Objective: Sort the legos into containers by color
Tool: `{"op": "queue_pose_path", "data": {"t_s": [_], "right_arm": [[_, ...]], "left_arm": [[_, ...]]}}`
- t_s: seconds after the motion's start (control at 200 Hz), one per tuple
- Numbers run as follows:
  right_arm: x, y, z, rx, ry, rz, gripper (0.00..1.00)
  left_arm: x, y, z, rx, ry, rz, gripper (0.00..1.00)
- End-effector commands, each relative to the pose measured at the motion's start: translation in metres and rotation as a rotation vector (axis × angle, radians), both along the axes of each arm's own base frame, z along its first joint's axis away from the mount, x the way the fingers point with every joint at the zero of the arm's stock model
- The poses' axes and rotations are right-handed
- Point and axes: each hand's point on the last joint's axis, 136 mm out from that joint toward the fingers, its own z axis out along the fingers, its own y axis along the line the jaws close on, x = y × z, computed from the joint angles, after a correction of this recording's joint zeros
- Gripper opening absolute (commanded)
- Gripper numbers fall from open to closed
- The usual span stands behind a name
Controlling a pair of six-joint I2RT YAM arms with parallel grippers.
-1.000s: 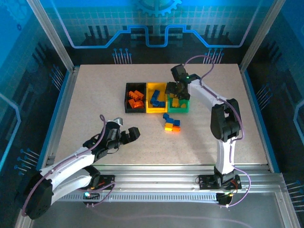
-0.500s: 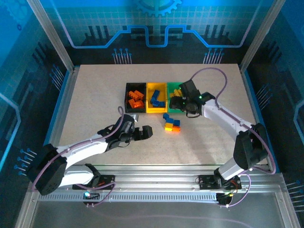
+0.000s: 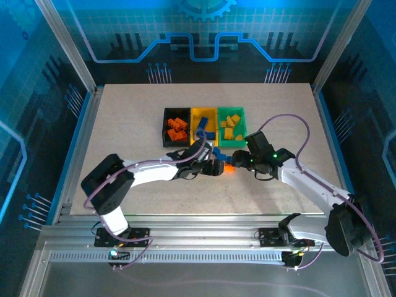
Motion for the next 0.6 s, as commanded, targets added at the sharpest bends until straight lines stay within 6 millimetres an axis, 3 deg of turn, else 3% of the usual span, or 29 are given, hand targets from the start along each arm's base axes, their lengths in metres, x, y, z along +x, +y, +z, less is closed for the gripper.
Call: {"op": "queue_pose_path", "data": {"t_s": [0.0,0.225,0.45,0.595], "right_arm": [[-0.003,-0.008,0.002,0.001,-0.021,-0.034,0.8],[-0.009,-0.012,0.006,0.022,-0.037,-0.043,0.81],[-0.005,-0.01,0.012,0.044,-0.056,-0.044,0.81],[-0.003,-0.006,0.012,0.062,-0.056,-0.04,0.81]], "left_arm": [[0.018,-0.008,-0.003,0.093,-0.053,-0.02,0.81],[0.029,0.0,-0.02,0.231,-0.049,0.002,0.76],[0.005,0.039,-0.037,0.326,-0.01,0.024,0.69],[-0.011,0.066,-0.026,0.345,-0.033,0.053,0.68]]}}
